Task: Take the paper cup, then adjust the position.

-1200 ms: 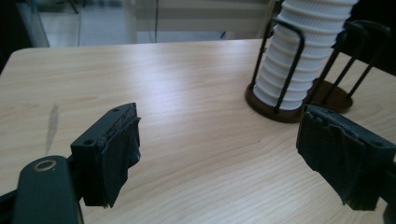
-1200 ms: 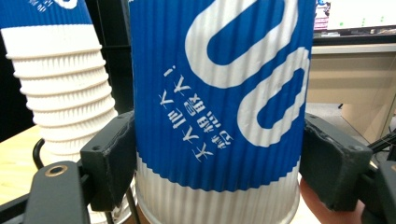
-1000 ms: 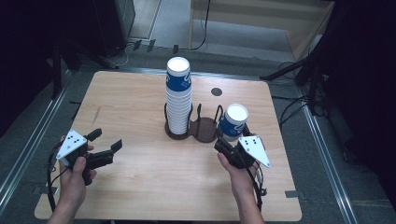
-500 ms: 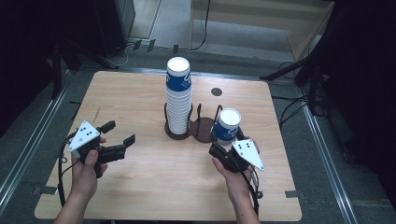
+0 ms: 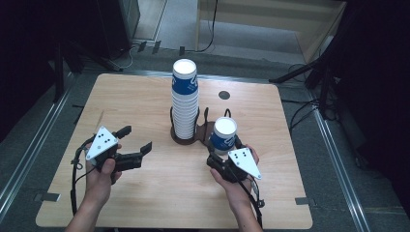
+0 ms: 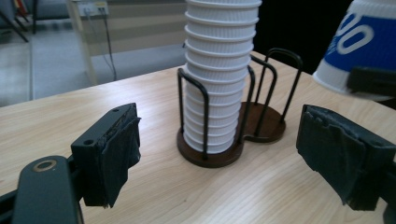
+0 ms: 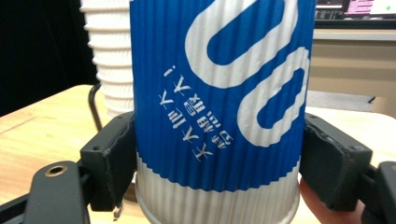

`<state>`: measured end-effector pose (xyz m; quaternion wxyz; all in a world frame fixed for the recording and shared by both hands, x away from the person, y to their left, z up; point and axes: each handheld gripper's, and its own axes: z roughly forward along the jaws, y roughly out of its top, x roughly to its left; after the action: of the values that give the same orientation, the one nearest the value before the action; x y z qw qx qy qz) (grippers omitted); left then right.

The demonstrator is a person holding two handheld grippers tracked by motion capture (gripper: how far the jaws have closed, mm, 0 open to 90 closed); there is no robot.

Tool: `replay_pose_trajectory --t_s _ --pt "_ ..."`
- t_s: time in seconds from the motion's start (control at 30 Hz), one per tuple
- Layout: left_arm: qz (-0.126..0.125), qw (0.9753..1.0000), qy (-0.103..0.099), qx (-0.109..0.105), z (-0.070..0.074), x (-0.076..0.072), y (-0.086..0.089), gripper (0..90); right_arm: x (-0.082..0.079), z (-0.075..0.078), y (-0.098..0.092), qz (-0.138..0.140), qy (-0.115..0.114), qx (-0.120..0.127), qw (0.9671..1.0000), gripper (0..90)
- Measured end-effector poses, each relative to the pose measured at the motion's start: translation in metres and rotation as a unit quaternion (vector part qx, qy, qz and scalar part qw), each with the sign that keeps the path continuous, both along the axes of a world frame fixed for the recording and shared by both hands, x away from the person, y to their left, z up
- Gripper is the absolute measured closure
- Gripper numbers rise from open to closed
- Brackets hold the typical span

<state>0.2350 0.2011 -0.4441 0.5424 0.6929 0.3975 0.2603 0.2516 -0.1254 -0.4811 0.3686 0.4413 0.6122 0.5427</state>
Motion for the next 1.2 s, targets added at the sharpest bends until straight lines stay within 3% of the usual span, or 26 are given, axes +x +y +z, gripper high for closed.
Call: replay_pose_trajectory --t_s 0.33,0.7,1.0,1.2 --pt "-0.042 0.9991 0.005 -0.011 -0.001 -0.008 -0.017 14.1 -0.009 -0.009 0.020 0.032 0.005 -0.012 0.9994 19.6" --pt "-0.052 0.9986 0.009 -0.008 0.001 -0.011 -0.025 14.0 -0.017 -0.008 0.036 0.052 -0.001 -0.017 0.9985 19.7" --pt "-0.080 0.9962 0.011 -0.032 0.006 -0.015 -0.032 13.8 -0.022 -0.010 0.048 0.072 -0.001 -0.024 0.9971 19.7" --pt "-0.098 0.9945 0.015 -0.032 0.008 -0.016 -0.040 14.0 -0.027 -0.009 0.053 0.082 -0.005 -0.024 0.9964 19.7"
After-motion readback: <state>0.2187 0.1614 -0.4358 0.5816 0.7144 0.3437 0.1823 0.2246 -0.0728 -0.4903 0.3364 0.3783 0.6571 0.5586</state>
